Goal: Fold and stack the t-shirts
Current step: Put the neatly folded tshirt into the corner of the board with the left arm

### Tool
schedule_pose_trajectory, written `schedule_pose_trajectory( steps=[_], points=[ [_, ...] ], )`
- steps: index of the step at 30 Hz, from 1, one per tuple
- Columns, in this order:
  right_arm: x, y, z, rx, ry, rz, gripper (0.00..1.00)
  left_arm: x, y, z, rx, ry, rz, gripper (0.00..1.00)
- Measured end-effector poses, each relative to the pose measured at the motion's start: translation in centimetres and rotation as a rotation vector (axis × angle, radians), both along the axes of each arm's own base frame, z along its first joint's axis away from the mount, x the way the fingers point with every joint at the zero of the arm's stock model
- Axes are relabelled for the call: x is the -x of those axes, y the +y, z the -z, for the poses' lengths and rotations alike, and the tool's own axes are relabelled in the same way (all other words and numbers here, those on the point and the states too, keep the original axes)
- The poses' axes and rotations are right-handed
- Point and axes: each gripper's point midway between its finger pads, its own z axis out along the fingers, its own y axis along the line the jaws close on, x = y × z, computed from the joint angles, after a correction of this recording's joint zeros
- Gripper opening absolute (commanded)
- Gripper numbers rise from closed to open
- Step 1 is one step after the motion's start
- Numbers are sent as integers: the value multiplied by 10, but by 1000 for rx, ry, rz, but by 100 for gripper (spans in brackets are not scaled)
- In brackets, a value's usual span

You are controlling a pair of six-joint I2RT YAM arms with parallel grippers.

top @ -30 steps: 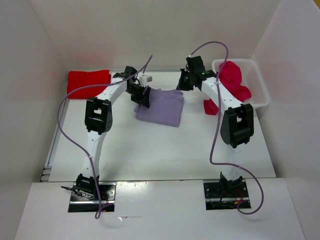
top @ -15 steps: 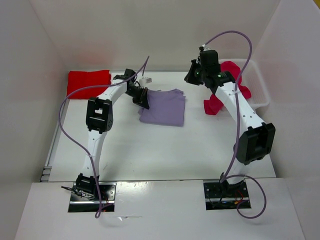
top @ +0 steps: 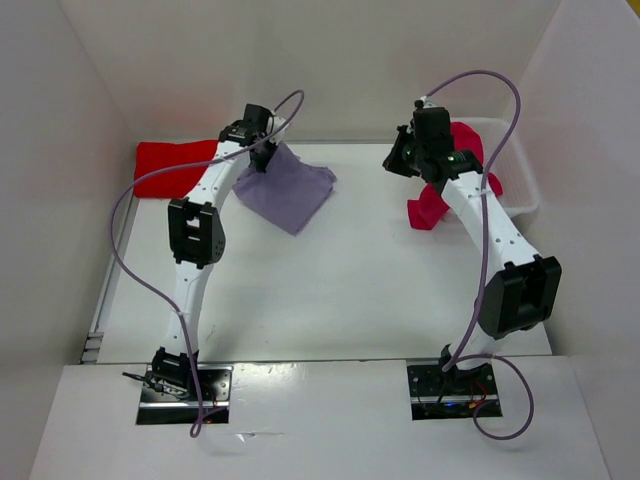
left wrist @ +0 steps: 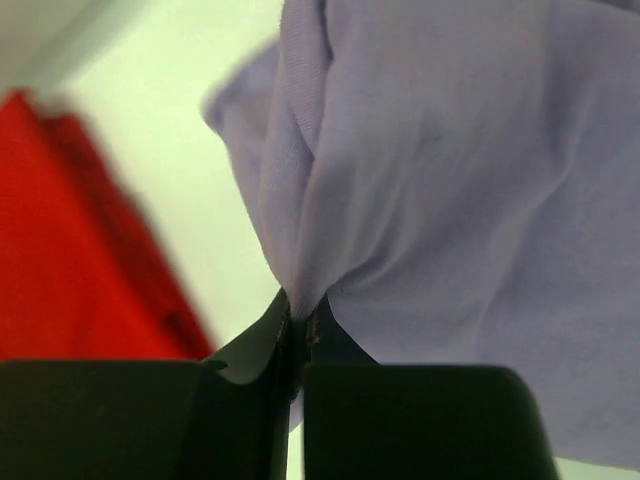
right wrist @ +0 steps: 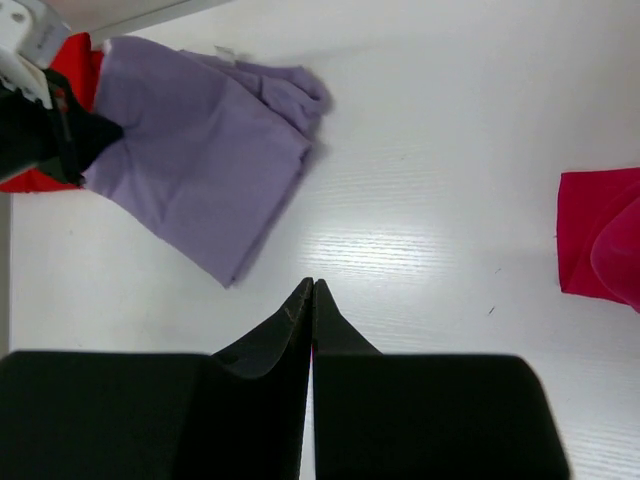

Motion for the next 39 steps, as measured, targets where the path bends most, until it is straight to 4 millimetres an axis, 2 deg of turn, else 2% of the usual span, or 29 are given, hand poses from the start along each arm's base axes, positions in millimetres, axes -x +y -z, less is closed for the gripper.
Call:
schedule_pose_trajectory(
  steps=[6,9,14,22,31,39],
  points=[
    [7,-4,-6,-4,-15,5,3,-21,51,-50,-199,-142,-107,0],
    [10,-6,-4,-3,-10,8,3,-26,73,-64,-265,-181,-153,0],
    [12,-7,4,2,10,8,3,-26,110,-68,-346,-176,-203,0],
    [11,-10,5,3,12,15,3,-24,178,-79,-400,-177,-308,0],
    [11,-10,6,5,12,14,3,-15,259,-81,-360,-169,-424,0],
    [6,-7,0,-3,3,2,4,-11,308,-100,-289,-224,-494,0]
  ],
)
